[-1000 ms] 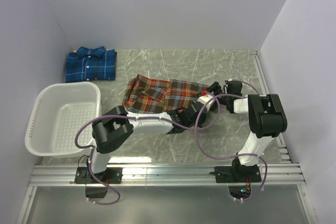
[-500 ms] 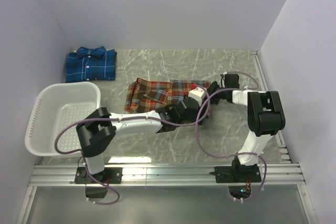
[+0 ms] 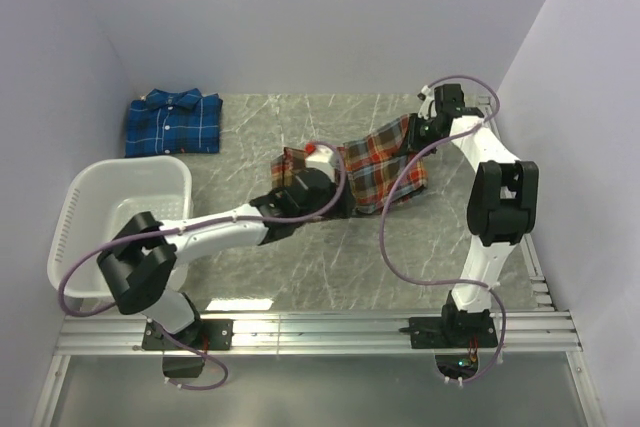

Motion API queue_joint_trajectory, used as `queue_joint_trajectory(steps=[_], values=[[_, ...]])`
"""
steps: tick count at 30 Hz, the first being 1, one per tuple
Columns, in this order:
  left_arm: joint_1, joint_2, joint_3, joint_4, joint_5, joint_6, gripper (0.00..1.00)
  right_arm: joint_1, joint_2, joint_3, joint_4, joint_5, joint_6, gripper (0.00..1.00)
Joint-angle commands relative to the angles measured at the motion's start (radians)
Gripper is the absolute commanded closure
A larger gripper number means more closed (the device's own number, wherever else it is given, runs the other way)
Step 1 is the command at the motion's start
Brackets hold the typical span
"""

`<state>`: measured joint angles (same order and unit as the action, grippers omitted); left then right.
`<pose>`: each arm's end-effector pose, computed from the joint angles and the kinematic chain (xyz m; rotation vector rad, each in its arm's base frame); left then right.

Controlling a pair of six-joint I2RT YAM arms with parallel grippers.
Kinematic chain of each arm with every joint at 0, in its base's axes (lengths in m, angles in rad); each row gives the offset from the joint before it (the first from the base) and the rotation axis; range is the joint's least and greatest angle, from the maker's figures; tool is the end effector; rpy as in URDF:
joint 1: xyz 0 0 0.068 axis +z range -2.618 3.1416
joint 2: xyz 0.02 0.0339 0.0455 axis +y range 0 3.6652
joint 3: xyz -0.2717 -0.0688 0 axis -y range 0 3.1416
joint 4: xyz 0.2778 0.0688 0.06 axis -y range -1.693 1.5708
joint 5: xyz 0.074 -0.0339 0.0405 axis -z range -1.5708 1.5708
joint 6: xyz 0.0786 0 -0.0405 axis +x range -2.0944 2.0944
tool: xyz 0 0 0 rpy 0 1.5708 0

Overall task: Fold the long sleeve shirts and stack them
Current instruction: Fold the shirt

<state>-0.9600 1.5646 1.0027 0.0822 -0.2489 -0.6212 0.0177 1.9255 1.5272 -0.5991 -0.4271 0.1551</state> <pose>0.2559 -0.3318 0.2186 0.1977 2.1059 -0.7244 0.4720 0.0409 0.1936 0.0124 2.5472 0.6139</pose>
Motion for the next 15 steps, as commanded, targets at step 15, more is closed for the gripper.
queue_joint_trajectory(steps=[15], values=[[0.435, -0.045, -0.049, -0.093, 0.33, -0.285, 0.42, 0.191, 0.053, 0.329, -0.395, 0.585, -0.273, 1.0]])
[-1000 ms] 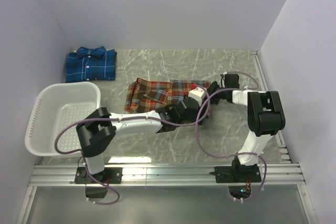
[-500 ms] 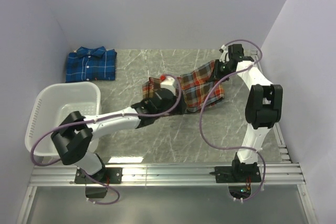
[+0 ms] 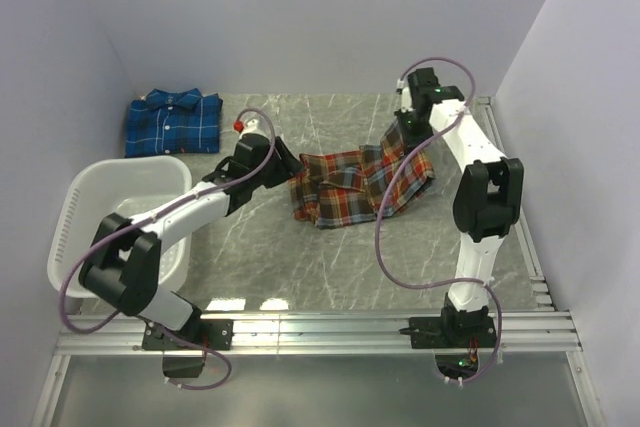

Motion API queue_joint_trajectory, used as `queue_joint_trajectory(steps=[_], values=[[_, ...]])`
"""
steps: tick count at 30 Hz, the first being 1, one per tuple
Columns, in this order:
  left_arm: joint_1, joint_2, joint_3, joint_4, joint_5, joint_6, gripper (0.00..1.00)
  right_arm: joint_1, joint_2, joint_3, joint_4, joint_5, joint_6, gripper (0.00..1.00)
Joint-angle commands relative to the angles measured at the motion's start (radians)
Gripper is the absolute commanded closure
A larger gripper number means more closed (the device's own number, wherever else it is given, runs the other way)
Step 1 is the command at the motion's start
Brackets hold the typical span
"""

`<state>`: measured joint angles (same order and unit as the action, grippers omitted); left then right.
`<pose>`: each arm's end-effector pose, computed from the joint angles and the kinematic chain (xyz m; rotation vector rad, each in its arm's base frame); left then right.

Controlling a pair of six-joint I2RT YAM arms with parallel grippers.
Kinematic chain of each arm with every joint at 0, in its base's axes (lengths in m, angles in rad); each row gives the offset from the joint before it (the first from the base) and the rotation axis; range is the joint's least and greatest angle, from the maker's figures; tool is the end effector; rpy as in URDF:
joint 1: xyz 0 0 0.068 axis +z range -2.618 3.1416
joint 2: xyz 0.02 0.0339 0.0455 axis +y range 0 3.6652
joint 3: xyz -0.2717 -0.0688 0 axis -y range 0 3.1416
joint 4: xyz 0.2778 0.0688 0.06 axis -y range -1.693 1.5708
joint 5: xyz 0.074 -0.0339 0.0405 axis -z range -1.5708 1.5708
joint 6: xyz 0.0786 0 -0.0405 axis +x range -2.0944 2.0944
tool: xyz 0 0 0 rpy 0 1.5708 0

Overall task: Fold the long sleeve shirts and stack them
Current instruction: Fold the shirt

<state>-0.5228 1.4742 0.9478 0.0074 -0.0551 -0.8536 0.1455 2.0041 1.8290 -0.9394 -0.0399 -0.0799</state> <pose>0.3457 -0.1942 0.2206 -0.3941 2.1488 -0.7588 0.4797 0.0735 0.2338 -0.3144 2.6675 0.0740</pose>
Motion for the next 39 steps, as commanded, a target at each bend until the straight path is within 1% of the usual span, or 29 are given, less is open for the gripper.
queue_joint_trajectory(steps=[1, 4, 5, 6, 7, 13, 16, 17, 20, 27, 33, 39], values=[[0.0, 0.079, 0.014, -0.018, 0.144, -0.056, 0.43, 0.077, -0.027, 0.021, -0.052, 0.227, -0.04, 1.0], [0.006, 0.139, 0.032, -0.023, 0.167, -0.073, 0.45, 0.129, -0.033, 0.016, -0.042, 0.369, -0.038, 1.0], [0.01, 0.149, 0.025, -0.018, 0.16, -0.09, 0.47, 0.143, -0.03, 0.022, -0.045, 0.403, -0.04, 1.0], [0.013, 0.156, 0.017, -0.015, 0.155, -0.099, 0.49, 0.153, -0.027, 0.03, -0.052, 0.472, -0.04, 1.0], [0.018, 0.166, 0.006, 0.012, 0.15, -0.108, 0.51, 0.175, -0.024, 0.038, -0.058, 0.497, -0.041, 1.0], [0.033, 0.21, -0.04, 0.049, 0.158, -0.14, 0.58, 0.252, -0.024, 0.041, -0.058, 0.665, -0.066, 1.0], [0.033, 0.241, -0.044, 0.057, 0.159, -0.145, 0.66, 0.278, -0.013, 0.046, -0.065, 0.734, -0.066, 1.0], [0.035, 0.25, -0.044, 0.063, 0.161, -0.148, 0.74, 0.298, -0.005, 0.046, -0.074, 0.748, -0.066, 1.0], [0.033, 0.29, -0.04, 0.08, 0.179, -0.151, 0.81, 0.336, 0.011, 0.039, -0.079, 0.813, -0.064, 1.0], [0.032, 0.313, -0.05, 0.115, 0.215, -0.165, 0.8, 0.416, 0.053, 0.058, -0.11, 0.933, -0.055, 1.0], [0.027, 0.304, -0.064, 0.151, 0.245, -0.18, 0.79, 0.483, 0.107, 0.069, -0.113, 0.992, -0.058, 1.0], [0.02, 0.316, -0.066, 0.166, 0.258, -0.185, 0.78, 0.554, 0.18, 0.122, -0.136, 1.046, -0.029, 0.97]])
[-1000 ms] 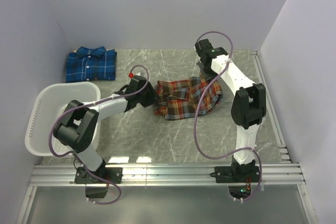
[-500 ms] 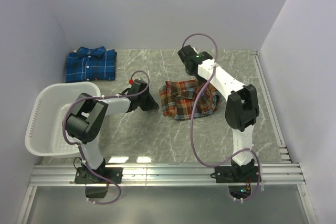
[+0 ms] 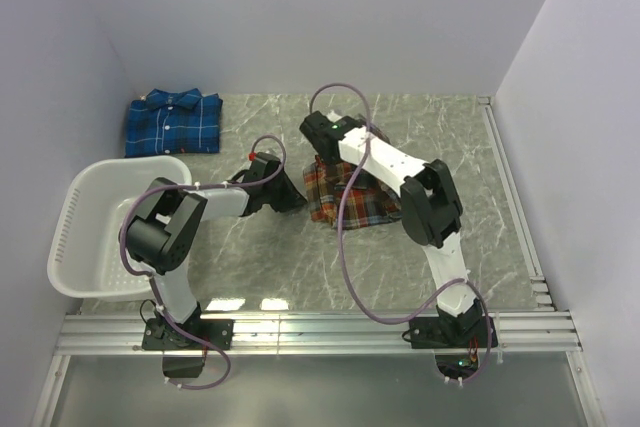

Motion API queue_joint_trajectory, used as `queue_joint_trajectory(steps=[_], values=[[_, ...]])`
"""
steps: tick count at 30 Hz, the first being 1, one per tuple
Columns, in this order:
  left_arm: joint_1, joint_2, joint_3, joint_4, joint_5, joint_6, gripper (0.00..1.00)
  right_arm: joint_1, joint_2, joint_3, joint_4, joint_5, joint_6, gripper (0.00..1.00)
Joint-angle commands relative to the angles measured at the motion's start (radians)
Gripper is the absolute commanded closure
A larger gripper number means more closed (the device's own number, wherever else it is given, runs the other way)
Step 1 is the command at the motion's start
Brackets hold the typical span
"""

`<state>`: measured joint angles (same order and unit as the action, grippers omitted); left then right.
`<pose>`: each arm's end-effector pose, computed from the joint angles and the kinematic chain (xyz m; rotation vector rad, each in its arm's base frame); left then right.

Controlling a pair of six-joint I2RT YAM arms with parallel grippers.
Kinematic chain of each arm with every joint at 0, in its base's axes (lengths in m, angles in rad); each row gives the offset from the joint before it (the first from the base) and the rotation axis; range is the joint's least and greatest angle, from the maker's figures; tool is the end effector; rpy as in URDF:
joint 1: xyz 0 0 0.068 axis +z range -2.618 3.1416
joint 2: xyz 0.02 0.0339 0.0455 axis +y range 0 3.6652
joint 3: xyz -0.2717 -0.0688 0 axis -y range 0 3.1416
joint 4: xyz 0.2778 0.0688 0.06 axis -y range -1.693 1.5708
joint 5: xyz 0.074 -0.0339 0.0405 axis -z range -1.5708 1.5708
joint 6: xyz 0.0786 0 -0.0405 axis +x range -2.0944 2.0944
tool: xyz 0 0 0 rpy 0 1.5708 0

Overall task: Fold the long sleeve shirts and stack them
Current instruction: Fold the shirt

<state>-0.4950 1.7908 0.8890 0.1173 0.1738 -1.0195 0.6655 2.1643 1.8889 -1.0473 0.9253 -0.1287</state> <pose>0.3506 -0.2047 0.0910 -0.5703 2.4789 -0.8851 0.4206 0.2503 0.2034 -0.8072 2.3188 -1.0974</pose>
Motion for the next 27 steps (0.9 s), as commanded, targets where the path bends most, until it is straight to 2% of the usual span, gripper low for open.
queue_joint_trajectory(steps=[1, 4, 10, 13, 19, 27], values=[[-0.013, 0.001, -0.005, 0.058, 0.032, -0.019, 0.78, 0.043, 0.031, 0.079, -0.036, 0.083, 0.027, 0.97], [-0.023, 0.009, 0.002, 0.051, 0.026, -0.016, 0.78, 0.071, 0.071, 0.104, -0.046, 0.102, 0.055, 0.9], [-0.025, 0.009, -0.002, 0.056, 0.023, -0.021, 0.78, 0.118, 0.138, 0.15, -0.083, 0.127, 0.121, 0.87], [-0.027, 0.015, -0.005, 0.062, 0.029, -0.028, 0.78, 0.147, 0.167, 0.165, -0.094, 0.122, 0.159, 0.78], [-0.027, 0.016, -0.016, 0.068, 0.03, -0.037, 0.79, 0.183, 0.203, 0.21, -0.115, 0.052, 0.195, 0.72], [-0.027, -0.008, -0.056, 0.12, 0.026, -0.07, 0.79, 0.183, 0.115, 0.154, -0.043, -0.109, 0.245, 0.64]])
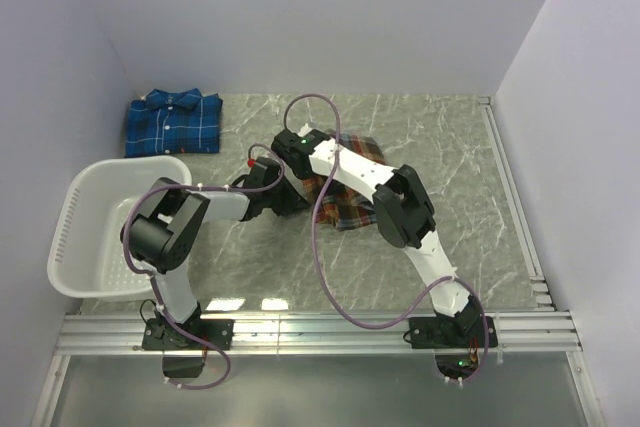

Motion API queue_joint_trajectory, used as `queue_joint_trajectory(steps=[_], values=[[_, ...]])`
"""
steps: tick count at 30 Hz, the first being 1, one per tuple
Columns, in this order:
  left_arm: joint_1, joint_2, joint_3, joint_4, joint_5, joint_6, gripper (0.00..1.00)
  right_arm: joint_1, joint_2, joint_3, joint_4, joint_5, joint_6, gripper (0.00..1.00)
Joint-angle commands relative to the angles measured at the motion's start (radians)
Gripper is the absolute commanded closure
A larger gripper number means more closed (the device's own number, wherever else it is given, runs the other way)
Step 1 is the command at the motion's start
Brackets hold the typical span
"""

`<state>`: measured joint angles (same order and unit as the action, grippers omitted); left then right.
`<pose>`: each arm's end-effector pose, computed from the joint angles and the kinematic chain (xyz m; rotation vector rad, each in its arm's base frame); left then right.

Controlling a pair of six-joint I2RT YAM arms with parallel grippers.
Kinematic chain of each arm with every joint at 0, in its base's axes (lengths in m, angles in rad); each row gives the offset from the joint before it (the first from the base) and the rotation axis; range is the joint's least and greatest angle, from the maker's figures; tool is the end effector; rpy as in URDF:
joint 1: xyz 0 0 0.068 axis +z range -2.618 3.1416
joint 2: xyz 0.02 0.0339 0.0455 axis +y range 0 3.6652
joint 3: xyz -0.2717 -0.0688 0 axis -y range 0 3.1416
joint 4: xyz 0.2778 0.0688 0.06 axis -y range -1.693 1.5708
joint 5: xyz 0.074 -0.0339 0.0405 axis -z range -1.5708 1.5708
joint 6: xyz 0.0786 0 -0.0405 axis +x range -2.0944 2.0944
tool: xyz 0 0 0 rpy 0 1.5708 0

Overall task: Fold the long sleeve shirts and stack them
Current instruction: Fold the shirt

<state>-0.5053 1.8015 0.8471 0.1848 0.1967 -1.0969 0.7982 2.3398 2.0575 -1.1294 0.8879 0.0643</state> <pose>0.3427 -0.2072 0.0809 -0.6426 2.4747 -0.9523 0.4011 0.3241 0.1669 -0.7950 2.3282 -0.9803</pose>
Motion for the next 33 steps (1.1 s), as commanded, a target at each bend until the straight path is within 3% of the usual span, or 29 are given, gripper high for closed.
queue_joint_trajectory(steps=[1, 4, 17, 24, 33], values=[[-0.015, -0.022, -0.025, 0.061, 0.001, 0.002, 0.79, 0.05, -0.071, -0.035, 0.051, -0.085, 0.058, 0.64], [-0.015, -0.047, -0.049, 0.087, -0.016, -0.008, 0.79, 0.045, -0.105, -0.057, 0.082, -0.127, 0.078, 0.59], [-0.009, -0.07, -0.082, 0.131, -0.017, -0.027, 0.76, 0.032, -0.224, -0.155, 0.192, -0.322, 0.14, 0.55], [-0.009, -0.082, -0.097, 0.139, -0.033, -0.032, 0.76, 0.004, -0.29, -0.216, 0.261, -0.5, 0.184, 0.45], [-0.007, -0.067, -0.098, 0.137, -0.028, -0.04, 0.76, -0.03, -0.376, -0.316, 0.368, -0.584, 0.235, 0.48]])
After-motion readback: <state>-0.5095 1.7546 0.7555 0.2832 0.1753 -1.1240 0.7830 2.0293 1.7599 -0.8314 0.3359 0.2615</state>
